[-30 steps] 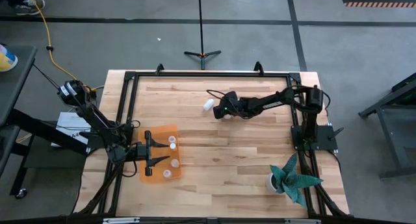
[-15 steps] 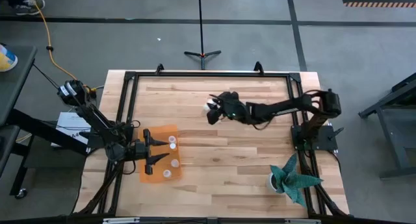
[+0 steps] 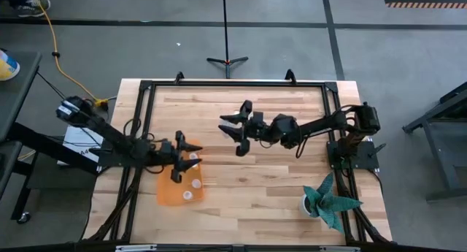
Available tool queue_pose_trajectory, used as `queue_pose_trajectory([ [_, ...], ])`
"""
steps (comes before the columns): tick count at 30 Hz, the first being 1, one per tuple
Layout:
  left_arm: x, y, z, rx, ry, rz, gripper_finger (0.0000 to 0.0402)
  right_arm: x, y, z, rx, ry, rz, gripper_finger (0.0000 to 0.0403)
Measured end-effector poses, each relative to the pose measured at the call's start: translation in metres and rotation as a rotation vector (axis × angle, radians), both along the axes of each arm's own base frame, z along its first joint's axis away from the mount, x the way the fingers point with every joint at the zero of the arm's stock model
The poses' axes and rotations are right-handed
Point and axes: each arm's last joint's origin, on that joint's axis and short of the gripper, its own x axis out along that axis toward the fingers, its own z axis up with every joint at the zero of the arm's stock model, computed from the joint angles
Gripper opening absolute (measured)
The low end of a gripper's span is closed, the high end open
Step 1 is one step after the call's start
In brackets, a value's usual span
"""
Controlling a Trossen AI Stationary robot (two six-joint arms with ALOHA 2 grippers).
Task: Pick and place pill bottles into a basket
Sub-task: Put the transparent pill bottle into the orange bin
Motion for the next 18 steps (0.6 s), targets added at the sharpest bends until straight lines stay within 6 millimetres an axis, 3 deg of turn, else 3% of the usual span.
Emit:
queue_pose_trajectory([
  [4, 0.021, 0.012, 0.022, 0.057, -0.053, -0.035, 0.0237, 0.0, 0.0, 0.0, -0.011, 0.003, 0.0, 0.0135],
  [11, 0.057, 0.029, 0.048, 0.13, 0.095, -0.052, 0.0237, -0.002, 0.003, 0.004, -0.082, -0.04, 0.04, 0.0134],
  [18, 0.065, 0.041, 0.06, 0.112, 0.103, -0.01, 0.0237, -0.004, 0.005, 0.008, -0.144, -0.099, 0.109, 0.0134],
])
